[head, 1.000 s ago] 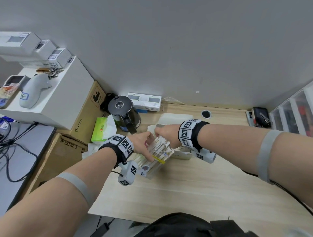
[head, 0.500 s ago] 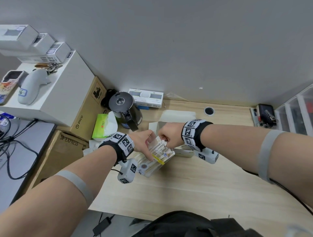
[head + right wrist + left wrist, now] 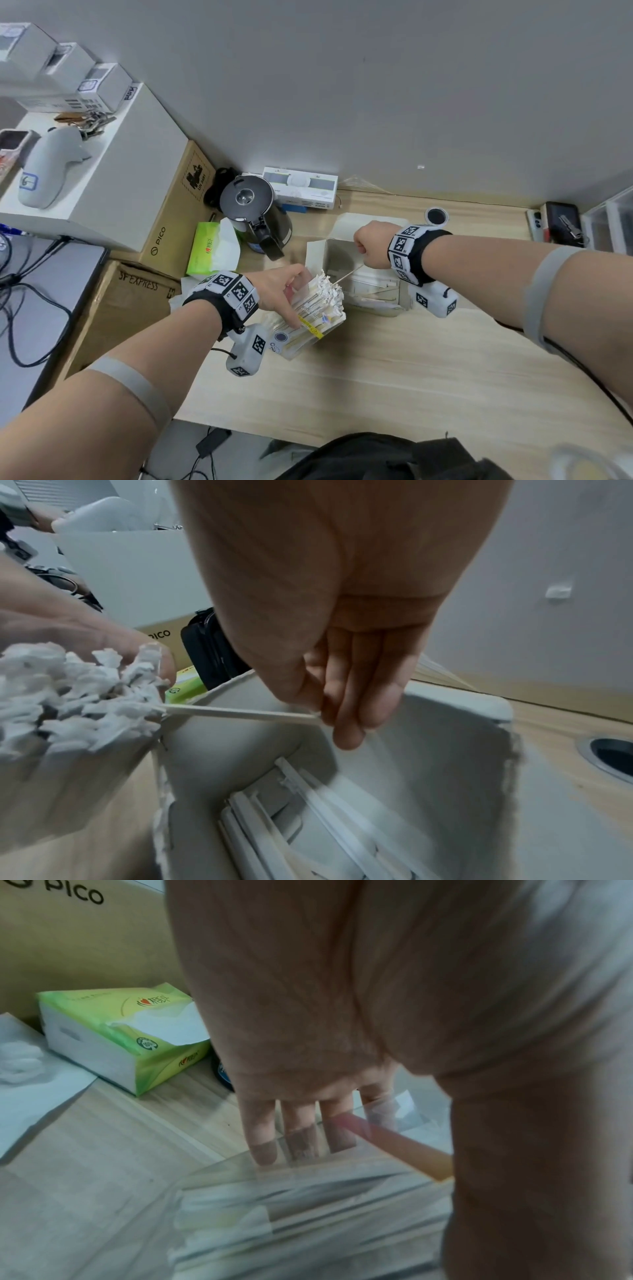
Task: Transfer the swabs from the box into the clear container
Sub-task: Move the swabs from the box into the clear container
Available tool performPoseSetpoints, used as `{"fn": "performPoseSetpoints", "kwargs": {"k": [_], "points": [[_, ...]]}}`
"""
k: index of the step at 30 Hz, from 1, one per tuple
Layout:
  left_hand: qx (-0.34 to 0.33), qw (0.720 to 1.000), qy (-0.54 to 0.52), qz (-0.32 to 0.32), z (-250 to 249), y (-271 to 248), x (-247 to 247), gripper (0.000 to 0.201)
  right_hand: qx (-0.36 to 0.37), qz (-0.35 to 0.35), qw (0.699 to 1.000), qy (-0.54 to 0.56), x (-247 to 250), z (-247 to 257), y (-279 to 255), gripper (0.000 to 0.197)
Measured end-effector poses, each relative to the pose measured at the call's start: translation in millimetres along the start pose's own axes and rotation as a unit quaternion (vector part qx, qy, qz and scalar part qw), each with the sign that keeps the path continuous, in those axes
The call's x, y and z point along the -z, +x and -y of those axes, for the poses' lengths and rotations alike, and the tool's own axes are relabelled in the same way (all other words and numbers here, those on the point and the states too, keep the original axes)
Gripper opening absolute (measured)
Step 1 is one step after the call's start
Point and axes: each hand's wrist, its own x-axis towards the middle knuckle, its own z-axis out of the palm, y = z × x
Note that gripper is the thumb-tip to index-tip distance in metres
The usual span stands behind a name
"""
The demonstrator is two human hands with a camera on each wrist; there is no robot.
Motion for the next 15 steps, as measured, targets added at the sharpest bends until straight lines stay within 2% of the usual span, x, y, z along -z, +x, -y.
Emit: {"fn": "performPoseSetpoints", "kwargs": {"k": [2,4,6,7,9,15], "points": [[-0.001,1.000,-0.008,0.003,0,1,1,0.096,0.015,0.024,1.000,-0.014,-2,6,5,0.034],[0.002,1.000,-0.019,0.008,-2,2,3,0.097,0.042,0.062,0.996,-0.044,-5,10,6,0.041],[0.003,1.000,-0.022,0.009,-1,4,4,0.095,0.061,0.099,0.991,-0.067,-8,14,6,0.040],[0.005,1.000,-0.020,0.007,0,5,4,0.096,0.071,0.108,0.989,-0.069,-11,13,8,0.032],[0.010,1.000,-0.018,0.004,2,6,4,0.101,0.083,0.101,0.989,-0.075,-12,11,8,0.017],[0.022,1.000,-0.012,0.012,-2,6,5,0.109,0.155,0.036,0.986,-0.050,-2,9,0,0.023]]}}
